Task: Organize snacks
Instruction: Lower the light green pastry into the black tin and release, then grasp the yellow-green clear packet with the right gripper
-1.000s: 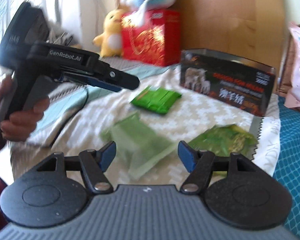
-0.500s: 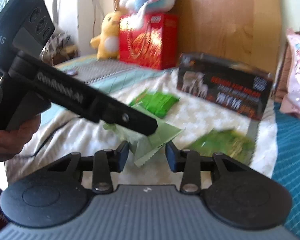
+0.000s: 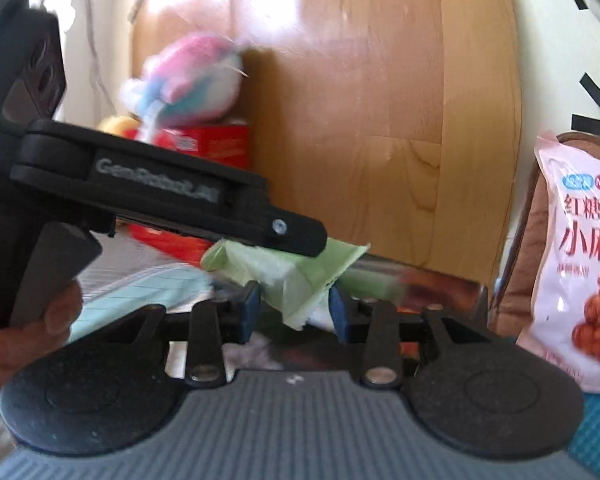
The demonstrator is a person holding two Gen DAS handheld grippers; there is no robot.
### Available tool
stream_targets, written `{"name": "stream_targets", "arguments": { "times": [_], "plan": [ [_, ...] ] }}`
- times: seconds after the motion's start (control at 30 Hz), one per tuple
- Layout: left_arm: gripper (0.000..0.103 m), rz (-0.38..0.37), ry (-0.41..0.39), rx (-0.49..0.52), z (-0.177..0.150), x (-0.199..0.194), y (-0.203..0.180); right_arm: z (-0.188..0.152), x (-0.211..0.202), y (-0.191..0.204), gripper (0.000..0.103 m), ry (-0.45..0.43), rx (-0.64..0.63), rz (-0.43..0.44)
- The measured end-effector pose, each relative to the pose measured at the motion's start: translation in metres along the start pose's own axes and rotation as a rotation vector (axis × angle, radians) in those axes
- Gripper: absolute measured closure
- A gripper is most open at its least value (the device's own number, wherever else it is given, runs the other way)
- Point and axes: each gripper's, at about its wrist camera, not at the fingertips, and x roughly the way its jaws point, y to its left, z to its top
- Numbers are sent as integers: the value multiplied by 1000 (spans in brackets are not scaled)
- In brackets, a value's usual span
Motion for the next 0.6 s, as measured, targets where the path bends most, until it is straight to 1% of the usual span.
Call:
{"name": "stream_targets", "arguments": {
  "times": [0.03,0.07,0.13,0.17,0.23,0.3,0.37,0.43,0.47,0.5,0.53,0.6],
  "plan": [
    [31,23,13,-9,-1,4,2,-1,3,-3,61,12,19,-13],
    [32,26,6,-19,-4,0,5,-2,0,-7,61,8,50,-7],
    [31,4,-48,-31,-12,-17,14,-7,-17,-16,61,-6,109,29],
    [31,5,-70,-37,-16,-28,19,-10,-25,-18,60,-6,127,45],
    [31,9,-87,-67,-26,-49,31,-19,-40,-15,60,9,122,73],
    [31,-5,-67,-115,-37,-62,44,-33,-54,-10,60,37,95,83],
    [31,-30,-23,-146,-49,-71,50,-46,-64,-10,60,86,88,76],
    [31,-54,11,-152,-59,-79,49,-58,-73,-12,59,120,81,20],
    [31,-73,23,-150,-64,-82,45,-63,-78,-14,55,134,84,-10],
    [30,-96,33,-151,-68,-82,40,-68,-85,-17,53,149,104,-24],
    [30,-132,49,-153,-73,-81,33,-72,-89,-21,47,166,137,-18],
    [30,-209,104,-140,-78,-71,15,-82,-98,-25,47,203,184,2]
  ]
}}
